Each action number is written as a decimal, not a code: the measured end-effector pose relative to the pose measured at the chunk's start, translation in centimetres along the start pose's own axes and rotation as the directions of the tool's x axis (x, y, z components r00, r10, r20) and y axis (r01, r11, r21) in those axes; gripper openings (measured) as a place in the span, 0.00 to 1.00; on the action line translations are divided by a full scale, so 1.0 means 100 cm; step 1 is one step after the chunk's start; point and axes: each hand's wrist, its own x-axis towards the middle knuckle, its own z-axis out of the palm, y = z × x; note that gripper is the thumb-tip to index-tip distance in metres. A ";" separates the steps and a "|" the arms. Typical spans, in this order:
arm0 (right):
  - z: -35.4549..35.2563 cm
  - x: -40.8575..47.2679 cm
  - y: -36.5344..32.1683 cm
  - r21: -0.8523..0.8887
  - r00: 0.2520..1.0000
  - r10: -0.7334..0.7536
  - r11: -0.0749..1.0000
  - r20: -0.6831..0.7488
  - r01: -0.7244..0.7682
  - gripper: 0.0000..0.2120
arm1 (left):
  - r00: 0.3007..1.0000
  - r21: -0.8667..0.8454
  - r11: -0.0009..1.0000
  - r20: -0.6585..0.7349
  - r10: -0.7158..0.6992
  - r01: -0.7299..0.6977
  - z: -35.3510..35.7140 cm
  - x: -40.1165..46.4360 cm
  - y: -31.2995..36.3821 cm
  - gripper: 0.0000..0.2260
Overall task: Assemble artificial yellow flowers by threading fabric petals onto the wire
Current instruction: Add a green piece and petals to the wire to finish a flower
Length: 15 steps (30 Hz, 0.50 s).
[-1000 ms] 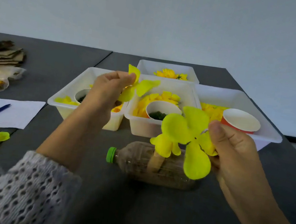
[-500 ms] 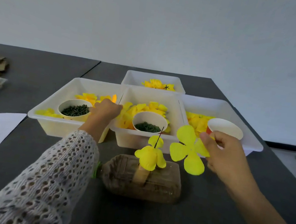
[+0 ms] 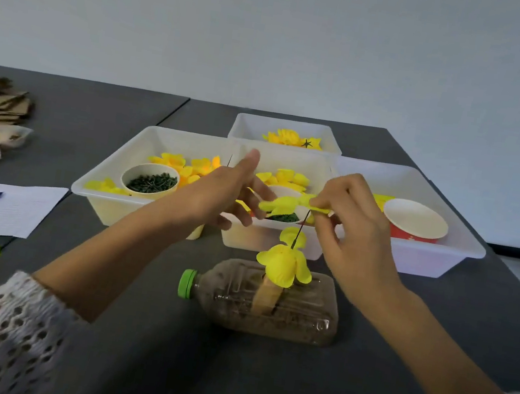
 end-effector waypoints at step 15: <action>-0.012 0.003 0.001 -0.041 0.987 -0.088 0.996 -0.132 0.083 0.13 | 0.995 -0.171 0.980 0.017 0.103 -0.099 0.031 -0.031 0.029 0.06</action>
